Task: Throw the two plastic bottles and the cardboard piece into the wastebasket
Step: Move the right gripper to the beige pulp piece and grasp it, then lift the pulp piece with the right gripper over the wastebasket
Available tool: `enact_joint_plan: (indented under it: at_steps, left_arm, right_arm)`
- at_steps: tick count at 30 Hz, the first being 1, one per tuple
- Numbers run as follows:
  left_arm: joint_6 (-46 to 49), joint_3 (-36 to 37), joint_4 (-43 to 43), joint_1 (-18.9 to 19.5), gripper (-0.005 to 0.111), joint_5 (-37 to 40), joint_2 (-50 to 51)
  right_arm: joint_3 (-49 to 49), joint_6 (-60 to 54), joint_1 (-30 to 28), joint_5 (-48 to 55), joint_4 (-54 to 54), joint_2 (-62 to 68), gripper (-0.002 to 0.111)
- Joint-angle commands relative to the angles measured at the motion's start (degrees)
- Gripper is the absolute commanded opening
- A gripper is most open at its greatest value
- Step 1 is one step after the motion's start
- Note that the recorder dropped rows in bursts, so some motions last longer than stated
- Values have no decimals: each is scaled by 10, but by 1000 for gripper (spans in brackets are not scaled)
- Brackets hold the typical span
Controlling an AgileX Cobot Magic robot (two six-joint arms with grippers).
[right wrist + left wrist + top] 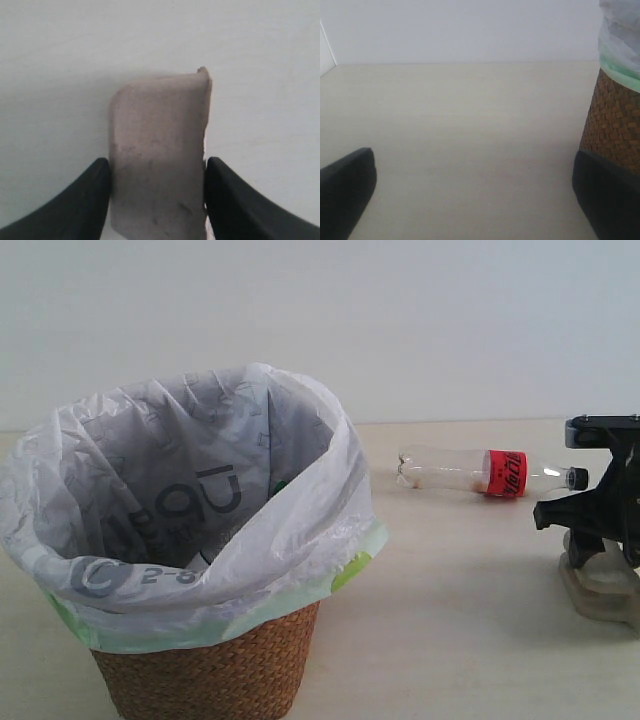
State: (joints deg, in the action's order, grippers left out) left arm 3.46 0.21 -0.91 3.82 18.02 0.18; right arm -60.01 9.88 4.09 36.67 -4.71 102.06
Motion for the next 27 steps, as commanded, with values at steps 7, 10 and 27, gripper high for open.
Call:
enact_joint_plan:
  at_steps: [7,10,27]
  left_arm:
    - [-5,-2,-1,-4,108,-4,-2]
    - [-5,-2,-1,-4,108,-4,-2]
    - [-5,-2,-1,-4,108,-4,-2]
  right_arm:
    - [0,6,-2,-14,-8,20,49]
    - [0,6,-2,-14,-8,20,47]
    - [-1,11,-2,-18,-4,-77,0]
